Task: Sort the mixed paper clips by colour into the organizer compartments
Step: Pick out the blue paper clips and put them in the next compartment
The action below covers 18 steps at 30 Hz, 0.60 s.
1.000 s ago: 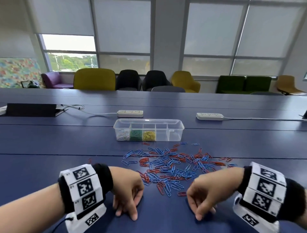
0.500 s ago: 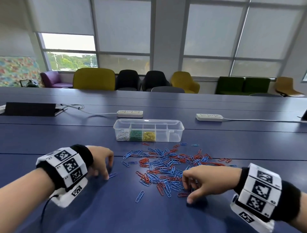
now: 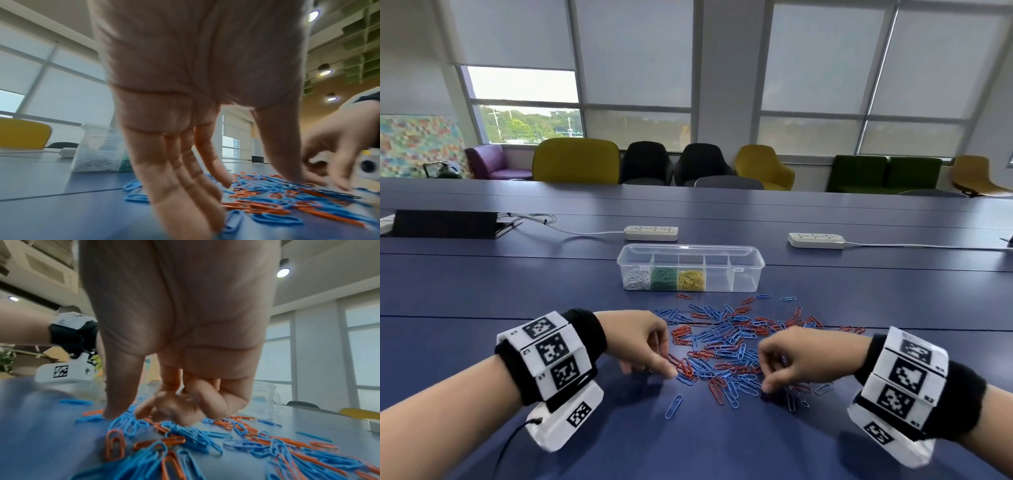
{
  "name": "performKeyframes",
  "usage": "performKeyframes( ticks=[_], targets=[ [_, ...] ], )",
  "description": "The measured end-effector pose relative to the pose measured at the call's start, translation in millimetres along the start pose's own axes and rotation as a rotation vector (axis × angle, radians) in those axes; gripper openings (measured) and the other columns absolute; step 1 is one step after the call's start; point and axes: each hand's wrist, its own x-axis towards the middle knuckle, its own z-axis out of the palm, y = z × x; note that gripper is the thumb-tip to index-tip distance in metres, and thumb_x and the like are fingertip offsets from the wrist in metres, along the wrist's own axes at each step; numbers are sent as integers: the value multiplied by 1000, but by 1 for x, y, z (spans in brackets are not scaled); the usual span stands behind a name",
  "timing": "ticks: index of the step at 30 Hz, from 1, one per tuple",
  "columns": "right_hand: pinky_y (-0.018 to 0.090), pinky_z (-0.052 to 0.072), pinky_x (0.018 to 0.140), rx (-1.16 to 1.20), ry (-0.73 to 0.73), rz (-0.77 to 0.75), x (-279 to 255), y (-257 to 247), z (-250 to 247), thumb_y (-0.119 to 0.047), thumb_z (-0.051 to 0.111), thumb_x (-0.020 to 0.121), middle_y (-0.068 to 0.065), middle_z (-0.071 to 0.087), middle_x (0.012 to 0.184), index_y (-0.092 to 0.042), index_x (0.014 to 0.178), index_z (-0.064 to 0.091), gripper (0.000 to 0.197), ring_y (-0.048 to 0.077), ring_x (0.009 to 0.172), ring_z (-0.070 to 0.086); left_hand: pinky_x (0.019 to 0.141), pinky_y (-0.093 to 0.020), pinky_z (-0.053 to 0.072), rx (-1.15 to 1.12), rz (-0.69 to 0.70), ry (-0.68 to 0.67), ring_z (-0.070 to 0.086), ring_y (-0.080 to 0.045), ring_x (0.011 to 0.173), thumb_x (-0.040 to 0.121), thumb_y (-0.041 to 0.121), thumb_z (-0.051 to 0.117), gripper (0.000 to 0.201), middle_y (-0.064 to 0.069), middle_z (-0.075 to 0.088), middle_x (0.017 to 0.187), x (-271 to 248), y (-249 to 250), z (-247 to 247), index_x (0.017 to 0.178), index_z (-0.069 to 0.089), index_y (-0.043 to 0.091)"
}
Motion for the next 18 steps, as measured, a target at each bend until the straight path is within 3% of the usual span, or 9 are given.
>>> performKeyframes(
  ticks=[2, 4, 6, 7, 10, 12, 16, 18],
  targets=[
    [23, 43, 73, 19, 51, -16, 9, -7, -6, -40, 66, 84, -2, 65, 89, -20, 92, 59, 22, 9, 76, 54, 58, -24, 47, 154, -21, -4, 52, -9, 58, 63, 59, 76, 48, 4, 56, 77, -3, 8, 7, 80, 48, 23],
    [23, 42, 75, -10, 69, -51, 22, -21, -10, -41, 64, 85, 0, 63, 95, -16, 101, 60, 30, 11, 83, 53, 51, -27, 35, 316, -20, -15, 41, -15, 55, 51, 74, 72, 63, 0, 45, 62, 0, 13, 14, 60, 38, 21],
    [27, 43, 80, -49, 51, -71, 38, -38, -10, -44, 65, 84, 4, 63, 105, -12, 107, 59, 40, 15, 90, 54, 47, -27, 26, 429, -13, 20, 33, -15, 53, 55, 66, 76, 65, 2, 35, 54, 4, 16, 18, 53, 33, 17],
    [29, 44, 83, -77, 37, -64, 46, -45, -9, -46, 65, 82, 7, 62, 108, -9, 108, 59, 46, 18, 94, 55, 46, -25, 26, 460, -7, 47, 35, -13, 54, 58, 59, 79, 60, 2, 36, 55, 5, 16, 18, 54, 38, 15],
    [37, 48, 82, -153, 6, -19, 66, -57, -4, -49, 70, 76, 14, 65, 107, 0, 108, 60, 60, 27, 98, 60, 51, -14, 33, 444, 7, 78, 49, -11, 70, 63, 46, 81, 46, 1, 59, 76, 6, 13, 16, 85, 66, 9],
    [34, 48, 79, -132, 31, -5, 73, -59, -1, -44, 73, 76, 12, 65, 108, -2, 109, 61, 55, 26, 99, 60, 54, -9, 37, 387, 19, 95, 54, -9, 70, 64, 38, 82, 42, 1, 66, 81, 7, 8, 14, 95, 70, 11],
    [24, 41, 73, -25, 92, -36, 77, -57, 1, -27, 74, 79, 10, 68, 105, -6, 103, 67, 33, 18, 85, 57, 55, -13, 47, 242, 55, 92, 55, -5, 51, 67, 17, 82, 26, 14, 57, 52, 11, 4, 12, 89, 71, 9],
    [23, 40, 72, -6, 104, -50, 76, -57, 2, -22, 72, 81, 11, 69, 103, -5, 101, 68, 27, 13, 79, 53, 59, -18, 50, 205, 82, 56, 53, -2, 48, 69, 12, 80, 19, 16, 55, 46, 12, 2, 12, 87, 71, 10]
  ],
)
